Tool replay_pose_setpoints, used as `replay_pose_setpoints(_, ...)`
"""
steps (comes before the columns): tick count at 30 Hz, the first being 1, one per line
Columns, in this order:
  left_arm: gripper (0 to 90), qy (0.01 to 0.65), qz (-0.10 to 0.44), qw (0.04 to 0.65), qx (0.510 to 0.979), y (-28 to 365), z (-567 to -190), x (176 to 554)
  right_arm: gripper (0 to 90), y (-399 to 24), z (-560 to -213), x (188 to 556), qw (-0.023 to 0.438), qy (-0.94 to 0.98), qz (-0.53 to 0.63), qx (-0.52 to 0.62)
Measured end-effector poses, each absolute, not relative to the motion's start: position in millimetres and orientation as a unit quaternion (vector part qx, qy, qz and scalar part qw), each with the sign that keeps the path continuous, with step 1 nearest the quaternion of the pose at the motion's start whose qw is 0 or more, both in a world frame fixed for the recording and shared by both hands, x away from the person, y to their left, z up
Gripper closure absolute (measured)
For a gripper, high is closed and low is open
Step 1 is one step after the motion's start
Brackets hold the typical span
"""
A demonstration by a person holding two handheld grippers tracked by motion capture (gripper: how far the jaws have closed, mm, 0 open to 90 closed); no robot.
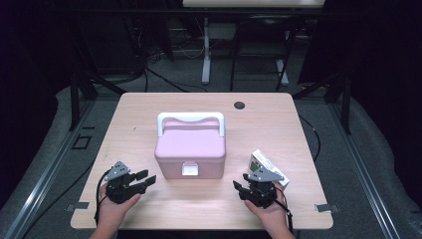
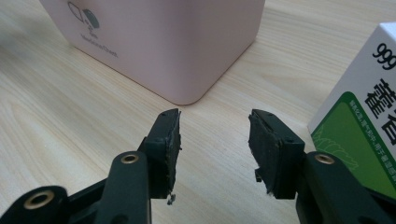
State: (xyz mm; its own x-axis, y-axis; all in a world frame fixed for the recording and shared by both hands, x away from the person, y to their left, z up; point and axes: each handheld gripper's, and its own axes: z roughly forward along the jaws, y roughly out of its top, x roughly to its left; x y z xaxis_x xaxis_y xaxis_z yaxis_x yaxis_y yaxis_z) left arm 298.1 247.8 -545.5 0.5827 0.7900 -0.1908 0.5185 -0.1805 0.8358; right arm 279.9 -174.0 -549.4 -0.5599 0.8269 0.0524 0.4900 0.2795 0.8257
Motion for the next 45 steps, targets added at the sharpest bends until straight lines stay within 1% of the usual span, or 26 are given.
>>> replay_pose_setpoints(7,55.8,0.429,0.143,0.466,0.76,246,-546,297,52.6,-176,-548,279,0.195,0.772,0.427,0.427)
replay_pose_setpoints(11,56.6,0.426,0.152,0.471,0.757,247,-545,294,53.2,-174,-548,279,0.2,0.773,0.429,0.422)
replay_pose_setpoints(20,56.7,0.441,0.156,0.47,0.749,249,-547,297,53.0,-171,-549,281,0.205,0.773,0.426,0.423)
replay_pose_setpoints(22,58.7,0.446,0.15,0.465,0.75,251,-548,299,53.4,-170,-549,283,0.203,0.773,0.426,0.424)
replay_pose_setpoints(23,61.5,0.448,0.148,0.463,0.751,251,-548,299,54.5,-170,-550,285,0.201,0.772,0.426,0.428)
replay_pose_setpoints(25,62.3,0.449,0.148,0.457,0.754,252,-547,300,55.1,-170,-550,286,0.201,0.772,0.424,0.429)
replay_pose_setpoints(26,63.8,0.45,0.152,0.456,0.753,253,-546,299,56.4,-171,-550,288,0.192,0.769,0.427,0.436)
replay_pose_setpoints(28,64.7,0.452,0.154,0.456,0.751,254,-546,300,57.1,-171,-551,288,0.189,0.768,0.429,0.436)
replay_pose_setpoints(29,65.6,0.452,0.155,0.458,0.75,254,-545,300,58.0,-172,-551,289,0.189,0.769,0.43,0.435)
replay_pose_setpoints(30,71.0,0.456,0.147,0.465,0.744,256,-544,302,60.7,-172,-551,290,0.189,0.769,0.429,0.435)
replay_pose_setpoints(32,73.2,0.46,0.144,0.466,0.742,257,-544,303,63.9,-172,-551,291,0.185,0.766,0.432,0.438)
replay_pose_setpoints(33,74.8,0.46,0.144,0.466,0.742,257,-544,303,63.9,-172,-551,291,0.185,0.766,0.432,0.438)
replay_pose_setpoints(34,75.8,0.461,0.142,0.465,0.742,257,-544,306,67.4,-173,-550,292,0.184,0.762,0.435,0.443)
replay_pose_setpoints(35,77.6,0.46,0.14,0.466,0.742,257,-544,307,69.1,-173,-550,293,0.186,0.763,0.434,0.442)
replay_pose_setpoints(39,82.9,0.457,0.139,0.461,0.748,256,-543,309,72.2,-174,-548,296,0.18,0.759,0.433,0.451)
replay_pose_setpoints(40,82.9,0.458,0.139,0.46,0.748,256,-543,310,73.4,-175,-547,297,0.177,0.756,0.437,0.455)
replay_pose_setpoints(41,84.7,0.457,0.138,0.463,0.746,256,-542,311,75.5,-176,-545,299,0.173,0.749,0.442,0.462)
replay_pose_setpoints(42,88.2,0.459,0.142,0.461,0.746,256,-541,313,80.4,-177,-542,303,0.172,0.741,0.449,0.469)
replay_pose_setpoints(43,88.2,0.458,0.143,0.459,0.748,256,-540,314,80.4,-177,-542,303,0.172,0.741,0.449,0.469)
replay_pose_setpoints(44,89.7,0.46,0.142,0.463,0.744,255,-539,318,85.1,-177,-541,307,0.172,0.738,0.45,0.472)
replay_pose_setpoints(45,89.8,0.46,0.142,0.463,0.744,255,-539,318,86.5,-177,-541,309,0.173,0.736,0.451,0.473)
